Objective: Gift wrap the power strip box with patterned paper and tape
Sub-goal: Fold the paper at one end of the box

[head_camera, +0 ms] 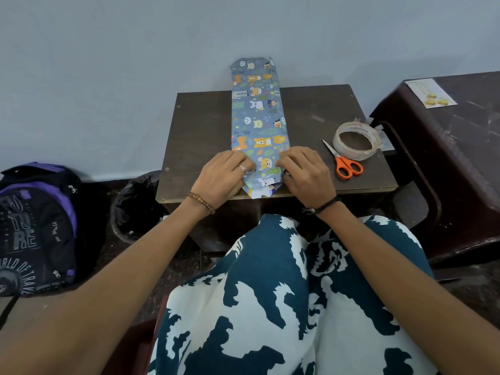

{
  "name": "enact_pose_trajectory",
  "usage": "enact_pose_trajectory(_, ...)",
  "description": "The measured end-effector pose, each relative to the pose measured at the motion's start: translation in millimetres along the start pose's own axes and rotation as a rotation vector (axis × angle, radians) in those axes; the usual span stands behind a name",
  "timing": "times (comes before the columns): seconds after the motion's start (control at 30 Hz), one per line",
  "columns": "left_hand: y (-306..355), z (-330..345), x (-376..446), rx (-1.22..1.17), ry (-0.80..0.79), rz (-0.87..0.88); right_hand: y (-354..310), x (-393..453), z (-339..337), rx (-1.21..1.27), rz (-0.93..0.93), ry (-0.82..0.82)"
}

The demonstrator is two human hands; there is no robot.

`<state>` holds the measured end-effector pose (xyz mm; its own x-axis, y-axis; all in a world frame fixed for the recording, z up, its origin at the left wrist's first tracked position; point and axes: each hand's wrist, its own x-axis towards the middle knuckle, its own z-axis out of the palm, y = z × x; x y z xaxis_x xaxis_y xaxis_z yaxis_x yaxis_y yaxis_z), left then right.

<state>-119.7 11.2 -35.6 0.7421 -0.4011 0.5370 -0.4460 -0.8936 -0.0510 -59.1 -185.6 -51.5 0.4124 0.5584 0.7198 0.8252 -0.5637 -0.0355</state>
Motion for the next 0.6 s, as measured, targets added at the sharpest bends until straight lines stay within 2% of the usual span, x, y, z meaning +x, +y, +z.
enact_pose_trajectory(0.3, -2.9, 2.8, -4.8, 0.008, 0.034, 0.023, 5.6, 0.5, -2.8, 0.117, -0.041, -0.005)
enact_pose_trajectory(0.6, -6.6, 7.5, -1.4, 0.084, 0.046, 0.05, 5.4, -2.3, -0.7, 0.054, -0.101, 0.011)
